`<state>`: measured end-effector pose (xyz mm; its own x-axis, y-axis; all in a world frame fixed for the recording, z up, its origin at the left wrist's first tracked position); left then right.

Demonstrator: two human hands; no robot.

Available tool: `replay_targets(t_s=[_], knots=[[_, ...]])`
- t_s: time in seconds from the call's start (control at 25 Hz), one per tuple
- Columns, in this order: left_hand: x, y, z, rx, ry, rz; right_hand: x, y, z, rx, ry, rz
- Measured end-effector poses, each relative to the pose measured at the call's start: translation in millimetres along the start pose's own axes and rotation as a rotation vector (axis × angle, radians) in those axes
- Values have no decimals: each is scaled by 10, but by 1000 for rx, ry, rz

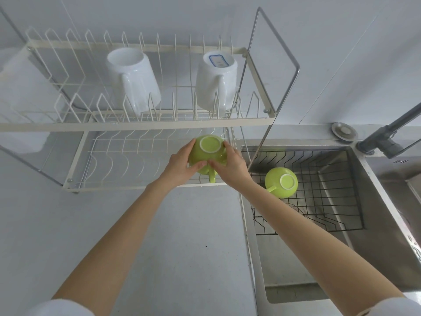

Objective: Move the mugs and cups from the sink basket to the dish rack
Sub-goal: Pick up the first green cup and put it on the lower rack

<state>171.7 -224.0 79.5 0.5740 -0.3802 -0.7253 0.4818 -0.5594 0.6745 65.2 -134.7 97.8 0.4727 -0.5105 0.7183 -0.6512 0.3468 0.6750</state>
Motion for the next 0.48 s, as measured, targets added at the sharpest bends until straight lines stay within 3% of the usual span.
replay_targets(t_s=[0.48], knots=[[-88,87,-124,-58,-11,87,-58,81,-145,116,119,-140]])
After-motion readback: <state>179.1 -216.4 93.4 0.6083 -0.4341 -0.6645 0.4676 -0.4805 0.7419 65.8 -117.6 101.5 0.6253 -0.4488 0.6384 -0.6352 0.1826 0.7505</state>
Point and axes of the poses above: each hand's wrist, its own z-axis towards the middle knuckle, its own y-axis out of the back of the hand, x = y × z, the point moved 3 cm from there along z, towards the middle knuckle, and after that the axes turned 4 degrees about -x, right-handed, at the moved point
